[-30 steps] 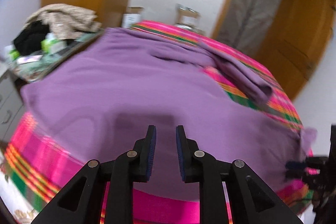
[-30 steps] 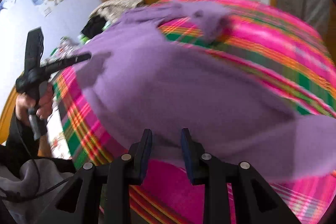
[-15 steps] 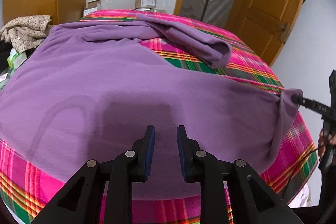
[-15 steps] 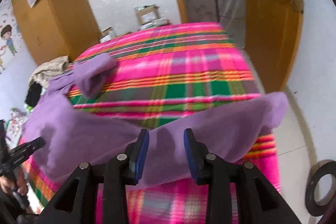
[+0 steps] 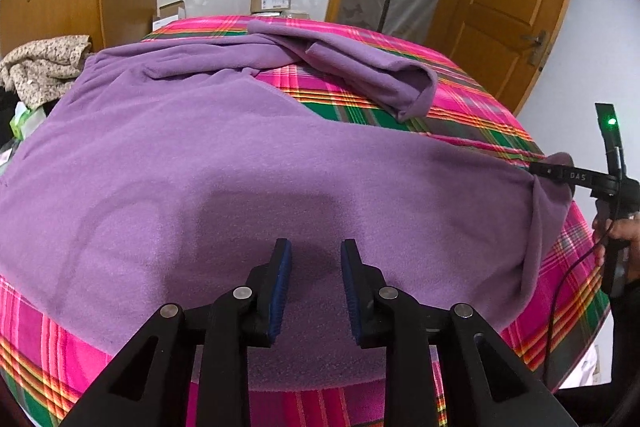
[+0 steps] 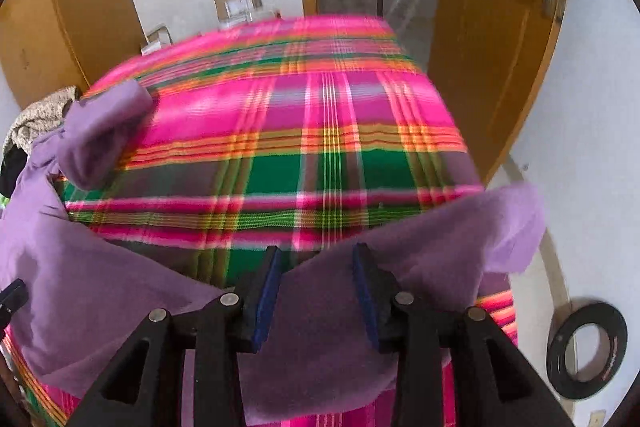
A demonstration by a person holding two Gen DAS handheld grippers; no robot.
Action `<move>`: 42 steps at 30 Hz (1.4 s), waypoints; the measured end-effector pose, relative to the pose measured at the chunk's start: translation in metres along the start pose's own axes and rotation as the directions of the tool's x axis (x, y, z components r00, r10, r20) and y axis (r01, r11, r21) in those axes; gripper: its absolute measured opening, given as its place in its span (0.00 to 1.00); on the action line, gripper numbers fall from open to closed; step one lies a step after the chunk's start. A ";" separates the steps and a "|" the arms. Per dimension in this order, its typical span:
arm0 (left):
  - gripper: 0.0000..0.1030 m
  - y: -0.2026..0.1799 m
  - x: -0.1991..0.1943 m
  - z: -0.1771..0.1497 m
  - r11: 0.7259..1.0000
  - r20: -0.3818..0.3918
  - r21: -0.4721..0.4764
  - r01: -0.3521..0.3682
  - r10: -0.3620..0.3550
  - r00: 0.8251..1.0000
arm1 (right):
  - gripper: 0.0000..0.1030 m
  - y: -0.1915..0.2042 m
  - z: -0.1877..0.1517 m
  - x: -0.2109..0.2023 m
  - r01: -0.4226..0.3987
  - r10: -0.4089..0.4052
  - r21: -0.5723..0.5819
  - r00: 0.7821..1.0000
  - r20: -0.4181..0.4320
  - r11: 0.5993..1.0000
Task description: Fold clothes
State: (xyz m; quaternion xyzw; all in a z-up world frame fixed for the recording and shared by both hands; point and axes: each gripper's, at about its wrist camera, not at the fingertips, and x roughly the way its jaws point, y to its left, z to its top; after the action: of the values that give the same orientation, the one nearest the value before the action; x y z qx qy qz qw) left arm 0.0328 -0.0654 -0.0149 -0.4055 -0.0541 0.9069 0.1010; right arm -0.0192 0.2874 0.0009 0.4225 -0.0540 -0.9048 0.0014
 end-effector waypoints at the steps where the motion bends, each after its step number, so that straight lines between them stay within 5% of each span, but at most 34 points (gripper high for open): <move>1: 0.25 0.000 0.000 0.000 1.000 0.001 0.001 0.000 0.000 1.000 | 0.35 0.000 -0.001 0.001 0.002 -0.002 -0.001 1.000 -0.002 1.000; 6: 0.27 0.000 0.000 -0.001 1.000 0.009 0.002 0.000 0.000 1.000 | 0.08 0.000 -0.005 0.007 0.011 -0.011 -0.005 1.000 -0.014 1.000; 12: 0.27 0.000 -0.001 -0.002 1.000 0.014 0.006 0.002 -0.002 1.000 | 0.03 -0.006 -0.010 0.005 -0.019 0.019 0.019 1.000 0.003 1.000; 21: 0.27 -0.008 -0.001 -0.001 1.000 0.003 0.016 0.018 -0.018 1.000 | 0.03 -0.033 -0.038 -0.066 -0.028 0.017 0.085 0.993 0.120 0.996; 33: 0.27 -0.054 0.006 -0.003 0.985 -0.030 0.127 0.117 -0.115 0.993 | 0.04 -0.079 -0.107 -0.095 0.001 -0.013 0.261 0.999 0.045 0.965; 38: 0.27 -0.070 0.008 -0.006 0.976 -0.046 0.163 0.146 -0.141 0.989 | 0.30 -0.096 -0.094 -0.107 0.006 -0.048 0.364 0.993 0.107 0.931; 42: 0.27 -0.077 0.007 -0.008 0.971 -0.045 0.176 0.159 -0.154 0.987 | 0.32 -0.091 -0.071 -0.101 -0.009 -0.041 0.359 0.991 0.130 0.933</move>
State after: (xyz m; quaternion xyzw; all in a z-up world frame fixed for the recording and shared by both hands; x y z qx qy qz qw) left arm 0.0448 0.0111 -0.0116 -0.4032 -0.0025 0.8909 0.2091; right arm 0.1037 0.3762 0.0235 0.3538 -0.2146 -0.9062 -0.0867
